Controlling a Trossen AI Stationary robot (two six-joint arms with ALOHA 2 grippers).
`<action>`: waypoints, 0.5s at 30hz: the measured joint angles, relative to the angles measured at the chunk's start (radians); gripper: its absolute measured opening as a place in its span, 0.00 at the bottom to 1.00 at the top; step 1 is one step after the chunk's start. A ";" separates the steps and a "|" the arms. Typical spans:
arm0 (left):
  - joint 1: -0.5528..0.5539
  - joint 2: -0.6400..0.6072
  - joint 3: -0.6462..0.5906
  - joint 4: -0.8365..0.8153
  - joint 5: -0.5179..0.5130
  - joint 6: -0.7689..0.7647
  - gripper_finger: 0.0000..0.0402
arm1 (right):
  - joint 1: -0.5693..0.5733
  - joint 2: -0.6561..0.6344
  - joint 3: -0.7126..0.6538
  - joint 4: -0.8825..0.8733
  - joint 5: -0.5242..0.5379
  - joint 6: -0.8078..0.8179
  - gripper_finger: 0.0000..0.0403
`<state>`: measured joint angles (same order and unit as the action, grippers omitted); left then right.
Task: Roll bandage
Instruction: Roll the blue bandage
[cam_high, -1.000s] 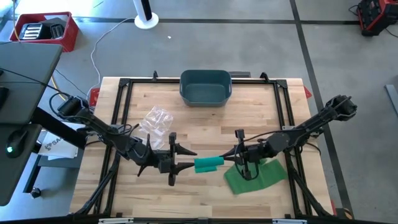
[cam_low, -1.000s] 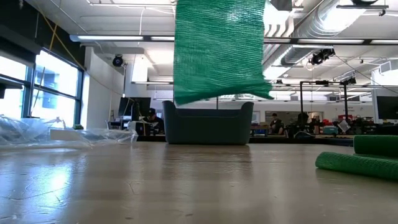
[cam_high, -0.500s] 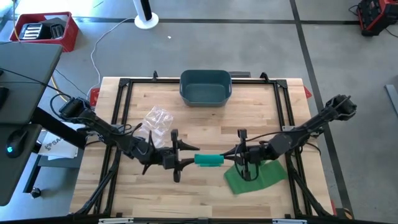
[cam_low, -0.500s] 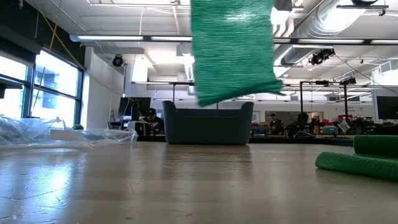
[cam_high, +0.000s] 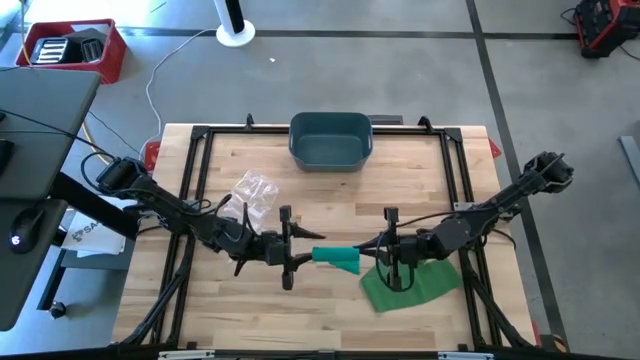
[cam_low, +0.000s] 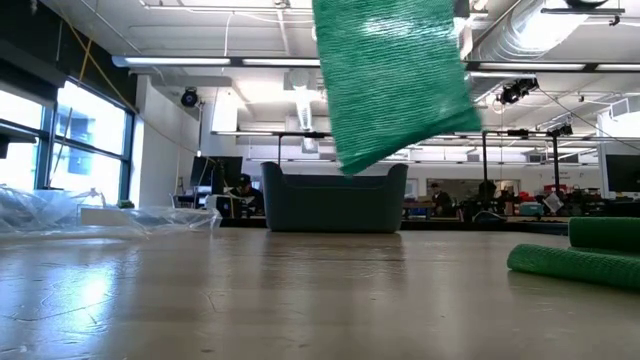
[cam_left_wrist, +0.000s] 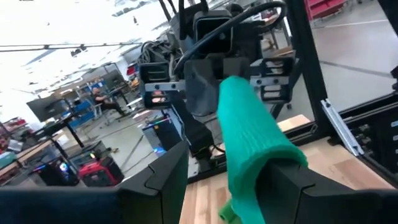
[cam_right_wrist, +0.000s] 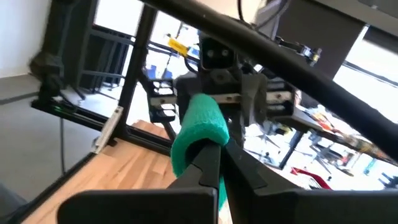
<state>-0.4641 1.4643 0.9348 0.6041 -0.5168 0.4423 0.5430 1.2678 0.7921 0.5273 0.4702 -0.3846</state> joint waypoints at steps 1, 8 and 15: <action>0.000 0.000 0.000 0.000 0.005 -0.007 0.39 | 0.000 0.000 0.000 -0.004 0.002 0.002 0.00; 0.006 0.000 0.000 0.000 0.021 -0.030 0.39 | -0.024 0.000 0.000 -0.013 0.003 0.010 0.00; 0.009 0.000 0.000 -0.011 -0.031 -0.048 0.39 | -0.033 0.000 0.000 -0.015 0.004 0.028 0.00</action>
<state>-0.4549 1.4647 0.9348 0.5933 -0.5479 0.3939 0.5102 1.2678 0.7921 0.5126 0.4740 -0.3561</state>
